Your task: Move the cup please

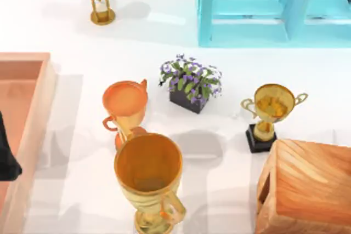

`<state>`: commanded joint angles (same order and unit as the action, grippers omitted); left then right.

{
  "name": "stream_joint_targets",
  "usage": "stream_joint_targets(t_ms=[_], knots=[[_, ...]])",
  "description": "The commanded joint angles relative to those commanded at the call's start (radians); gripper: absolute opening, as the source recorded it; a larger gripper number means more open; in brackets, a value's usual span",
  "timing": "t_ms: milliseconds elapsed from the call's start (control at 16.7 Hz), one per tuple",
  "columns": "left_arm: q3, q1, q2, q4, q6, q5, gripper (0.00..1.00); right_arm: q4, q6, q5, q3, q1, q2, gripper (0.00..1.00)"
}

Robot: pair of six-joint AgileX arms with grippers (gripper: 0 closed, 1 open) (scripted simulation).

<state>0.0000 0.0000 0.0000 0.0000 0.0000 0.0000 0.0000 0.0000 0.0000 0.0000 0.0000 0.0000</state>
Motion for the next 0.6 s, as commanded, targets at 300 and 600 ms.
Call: stream_joint_targets(t_ms=[300,600], knots=[[0.000,0.000,0.000,0.000,0.000,0.000,1.00,-0.061,-0.005,0.000,0.063,-0.005,0.065,1.00],[0.000,0.000,0.000,0.000,0.000,0.000,1.00,-0.331,-0.024,-0.001,0.343,-0.022,0.381,1.00]])
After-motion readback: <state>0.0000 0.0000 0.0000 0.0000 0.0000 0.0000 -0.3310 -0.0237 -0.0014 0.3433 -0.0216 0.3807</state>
